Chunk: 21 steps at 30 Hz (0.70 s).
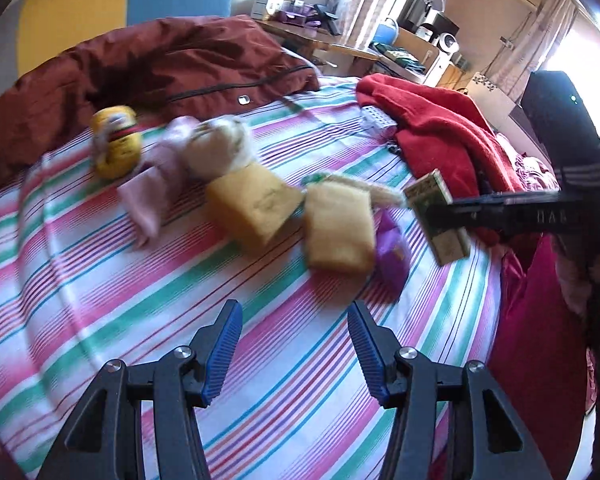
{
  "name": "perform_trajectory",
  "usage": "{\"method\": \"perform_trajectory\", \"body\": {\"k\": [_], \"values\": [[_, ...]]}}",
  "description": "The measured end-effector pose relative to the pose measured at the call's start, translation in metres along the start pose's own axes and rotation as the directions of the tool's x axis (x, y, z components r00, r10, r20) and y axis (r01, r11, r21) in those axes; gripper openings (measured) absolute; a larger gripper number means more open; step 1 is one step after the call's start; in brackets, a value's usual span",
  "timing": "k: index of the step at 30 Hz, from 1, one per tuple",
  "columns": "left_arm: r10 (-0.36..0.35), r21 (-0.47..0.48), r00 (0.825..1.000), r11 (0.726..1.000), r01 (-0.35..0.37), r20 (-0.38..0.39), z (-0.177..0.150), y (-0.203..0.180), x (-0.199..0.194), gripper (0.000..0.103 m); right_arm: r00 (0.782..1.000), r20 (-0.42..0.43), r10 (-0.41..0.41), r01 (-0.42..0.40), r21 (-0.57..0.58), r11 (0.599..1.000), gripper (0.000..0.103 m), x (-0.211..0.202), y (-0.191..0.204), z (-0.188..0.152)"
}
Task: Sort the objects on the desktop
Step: 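Grasp a yellow sponge with the left tool while the right holds the green box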
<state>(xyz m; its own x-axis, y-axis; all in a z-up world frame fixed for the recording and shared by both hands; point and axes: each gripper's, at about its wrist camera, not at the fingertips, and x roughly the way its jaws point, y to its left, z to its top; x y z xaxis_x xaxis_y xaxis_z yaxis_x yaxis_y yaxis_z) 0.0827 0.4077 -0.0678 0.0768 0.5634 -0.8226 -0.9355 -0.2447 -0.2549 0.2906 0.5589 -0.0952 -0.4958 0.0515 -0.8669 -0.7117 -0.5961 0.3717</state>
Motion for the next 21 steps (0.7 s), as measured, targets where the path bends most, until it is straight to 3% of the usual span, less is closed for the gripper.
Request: {"method": "perform_trajectory", "body": {"k": [2, 13, 18, 21], "values": [[-0.012, 0.015, 1.0, 1.0, 0.012, 0.002, 0.011, -0.008, 0.01, 0.055, 1.0, -0.009, -0.026, 0.027, 0.024, 0.999, 0.031, 0.003, -0.005, -0.001], [-0.03, 0.047, 0.999, 0.998, 0.032, -0.044, 0.055, -0.043, 0.055, 0.058, 0.999, 0.039, 0.005, -0.008, 0.075, 0.997, 0.031, -0.004, -0.014, -0.003], [0.019, 0.082, 0.999, 0.997, -0.015, -0.046, 0.061, -0.051, 0.068, 0.058, 0.998, 0.06, 0.019, -0.025, 0.089, 0.996, 0.031, -0.006, -0.015, -0.003], [0.097, 0.138, 0.993, 0.987, -0.088, -0.061, 0.064, -0.059, 0.079, 0.059, 0.998, 0.064, 0.028, -0.033, 0.084, 0.996, 0.032, -0.007, -0.015, -0.003]]}}
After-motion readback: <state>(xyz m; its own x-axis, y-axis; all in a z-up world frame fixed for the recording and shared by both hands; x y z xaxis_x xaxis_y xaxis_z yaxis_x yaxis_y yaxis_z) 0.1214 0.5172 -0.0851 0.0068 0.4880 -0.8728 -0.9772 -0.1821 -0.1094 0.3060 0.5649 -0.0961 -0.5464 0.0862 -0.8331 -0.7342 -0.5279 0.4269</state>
